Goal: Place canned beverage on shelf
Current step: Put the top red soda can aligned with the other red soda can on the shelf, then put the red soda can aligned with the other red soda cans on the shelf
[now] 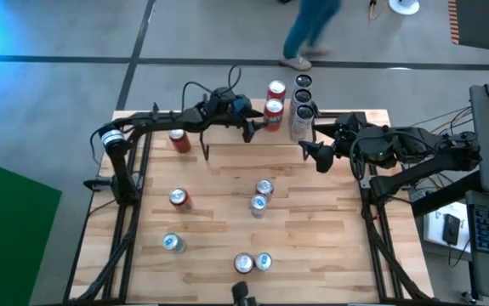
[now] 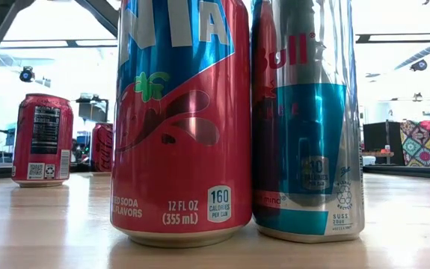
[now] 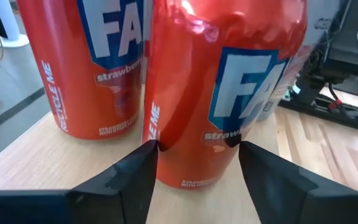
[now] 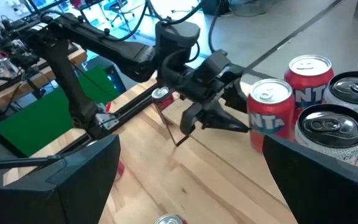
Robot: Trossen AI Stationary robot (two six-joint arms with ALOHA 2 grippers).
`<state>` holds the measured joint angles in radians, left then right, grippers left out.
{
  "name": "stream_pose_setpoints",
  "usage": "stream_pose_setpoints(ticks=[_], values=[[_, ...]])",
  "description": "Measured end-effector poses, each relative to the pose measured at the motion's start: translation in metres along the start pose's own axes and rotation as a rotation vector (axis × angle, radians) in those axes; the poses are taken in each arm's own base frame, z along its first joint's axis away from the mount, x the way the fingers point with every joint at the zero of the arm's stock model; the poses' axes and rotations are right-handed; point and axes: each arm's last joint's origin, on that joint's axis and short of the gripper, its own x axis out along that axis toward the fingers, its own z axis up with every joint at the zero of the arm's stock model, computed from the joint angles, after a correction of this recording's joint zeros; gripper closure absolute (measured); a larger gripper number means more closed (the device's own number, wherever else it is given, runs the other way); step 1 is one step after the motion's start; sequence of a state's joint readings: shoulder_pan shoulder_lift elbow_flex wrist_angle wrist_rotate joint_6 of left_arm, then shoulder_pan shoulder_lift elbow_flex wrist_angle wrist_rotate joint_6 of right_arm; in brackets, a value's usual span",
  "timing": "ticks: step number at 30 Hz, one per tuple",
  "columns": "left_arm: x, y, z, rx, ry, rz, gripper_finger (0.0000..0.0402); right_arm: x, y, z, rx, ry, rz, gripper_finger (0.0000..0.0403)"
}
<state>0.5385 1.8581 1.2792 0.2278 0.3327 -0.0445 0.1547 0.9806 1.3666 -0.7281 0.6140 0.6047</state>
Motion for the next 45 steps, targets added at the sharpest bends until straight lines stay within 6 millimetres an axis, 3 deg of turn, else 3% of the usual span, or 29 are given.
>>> stream_pose_setpoints(ticks=[18,25,29,34,38,45], values=[[0.002,0.002,0.005,-0.015,-0.023,0.013,0.0207,0.0,-0.001,0.0,-0.08,-0.01,-0.017,0.0021],[-0.006,0.005,0.0,-0.06,0.063,0.039,0.0207,-0.001,-0.002,-0.001,-0.094,0.011,-0.015,0.0021],[-0.032,-0.006,0.001,-0.014,0.052,0.002,0.0208,-0.002,-0.006,-0.009,-0.118,0.074,-0.051,0.0021],[-0.083,-0.025,-0.021,-0.059,0.075,0.051,0.0217,0.0,-0.01,-0.016,-0.127,0.098,-0.067,0.0021],[-0.131,-0.065,-0.034,-0.067,0.102,0.017,0.0229,0.011,-0.014,-0.032,-0.161,0.143,-0.103,0.0021],[-0.203,-0.131,-0.042,-0.098,0.153,0.139,0.0247,0.034,-0.02,-0.05,-0.122,0.175,-0.092,0.0021]])
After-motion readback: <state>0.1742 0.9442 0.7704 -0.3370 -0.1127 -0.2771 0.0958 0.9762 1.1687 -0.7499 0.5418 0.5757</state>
